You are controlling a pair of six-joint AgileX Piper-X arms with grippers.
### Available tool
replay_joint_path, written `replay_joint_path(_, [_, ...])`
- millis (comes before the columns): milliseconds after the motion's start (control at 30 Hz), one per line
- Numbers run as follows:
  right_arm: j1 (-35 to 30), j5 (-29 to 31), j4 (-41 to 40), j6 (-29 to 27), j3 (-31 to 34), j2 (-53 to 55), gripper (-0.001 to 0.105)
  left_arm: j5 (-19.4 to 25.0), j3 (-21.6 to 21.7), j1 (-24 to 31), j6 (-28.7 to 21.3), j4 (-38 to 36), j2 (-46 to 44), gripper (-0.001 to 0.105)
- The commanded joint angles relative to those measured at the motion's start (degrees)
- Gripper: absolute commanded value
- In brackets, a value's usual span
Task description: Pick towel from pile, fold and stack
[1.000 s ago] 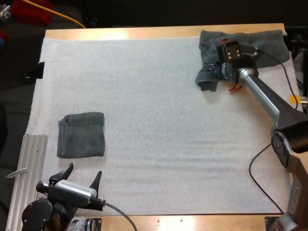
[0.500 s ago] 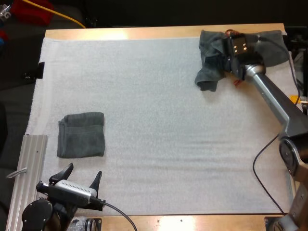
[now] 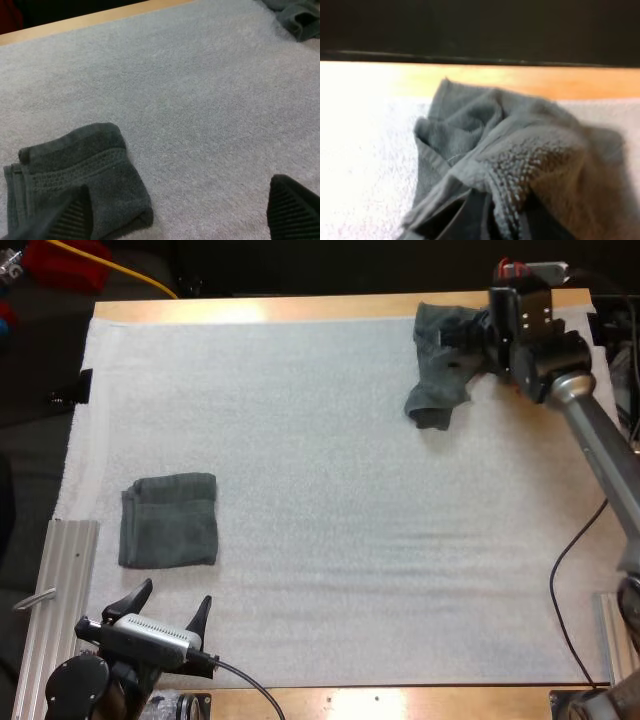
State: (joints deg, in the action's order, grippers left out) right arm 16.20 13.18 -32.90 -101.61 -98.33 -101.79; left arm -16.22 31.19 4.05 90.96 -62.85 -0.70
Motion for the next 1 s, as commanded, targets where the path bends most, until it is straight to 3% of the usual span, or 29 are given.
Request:
replay_joint_path(0, [0.15,-0.43,-0.49,-1.56,-0.80,2.08,0.001,-0.21,0.05,-0.02,0.44,0.72,-7.91,0.069])
replay_joint_path(267, [0.15,-3.99,-6.05,-3.71,-0.80,8.27,0.001,-0.21,0.05,-0.02,0.44,0.72,-7.91,0.069])
replay_joint_path(667, [0.28,-17.10,-14.67,-3.59,-0.80,15.93,0.001,-0.21,0.05,-0.02,0.44,0.72,-7.91,0.069])
replay_joint_path(967, [8.24,-18.62,-17.63,-3.58,-0.80,18.97,0.001,-0.21,0.05,-0.02,0.44,0.72,-7.91,0.069])
